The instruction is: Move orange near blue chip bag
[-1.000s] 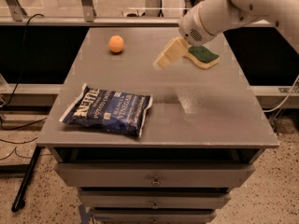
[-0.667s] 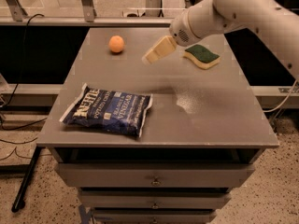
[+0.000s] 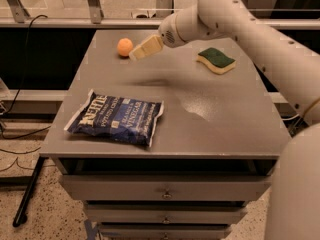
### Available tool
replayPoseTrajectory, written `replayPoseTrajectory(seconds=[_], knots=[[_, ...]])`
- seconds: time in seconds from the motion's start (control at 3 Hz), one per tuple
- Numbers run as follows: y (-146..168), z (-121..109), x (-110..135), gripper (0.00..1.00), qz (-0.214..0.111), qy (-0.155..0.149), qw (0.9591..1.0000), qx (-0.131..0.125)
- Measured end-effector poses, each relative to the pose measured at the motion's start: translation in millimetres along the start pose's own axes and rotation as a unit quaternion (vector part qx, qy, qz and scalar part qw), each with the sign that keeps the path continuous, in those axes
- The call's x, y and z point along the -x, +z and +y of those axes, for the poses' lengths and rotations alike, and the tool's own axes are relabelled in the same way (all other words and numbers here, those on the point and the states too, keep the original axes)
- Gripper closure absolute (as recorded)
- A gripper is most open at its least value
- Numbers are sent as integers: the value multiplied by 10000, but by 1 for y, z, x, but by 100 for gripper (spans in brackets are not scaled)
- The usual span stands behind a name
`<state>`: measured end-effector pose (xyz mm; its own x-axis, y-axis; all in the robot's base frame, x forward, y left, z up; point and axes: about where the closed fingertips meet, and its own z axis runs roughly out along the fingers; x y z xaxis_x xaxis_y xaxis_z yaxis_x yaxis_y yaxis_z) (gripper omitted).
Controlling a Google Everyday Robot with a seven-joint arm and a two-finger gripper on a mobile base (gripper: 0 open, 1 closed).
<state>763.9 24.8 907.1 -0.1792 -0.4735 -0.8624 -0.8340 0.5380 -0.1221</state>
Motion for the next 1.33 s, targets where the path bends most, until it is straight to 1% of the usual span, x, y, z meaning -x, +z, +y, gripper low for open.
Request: replayPoseTrajectory(seconds=[0.33,0.67,1.0,1.33], knots=[[49,-9,3,0,-199,143,9997,37],[72,-12,7,0,-354,149,9992,87],[94,-13,7,0,-394,89,9990,175],[113,-9,5,0,-356,23,9989,298]])
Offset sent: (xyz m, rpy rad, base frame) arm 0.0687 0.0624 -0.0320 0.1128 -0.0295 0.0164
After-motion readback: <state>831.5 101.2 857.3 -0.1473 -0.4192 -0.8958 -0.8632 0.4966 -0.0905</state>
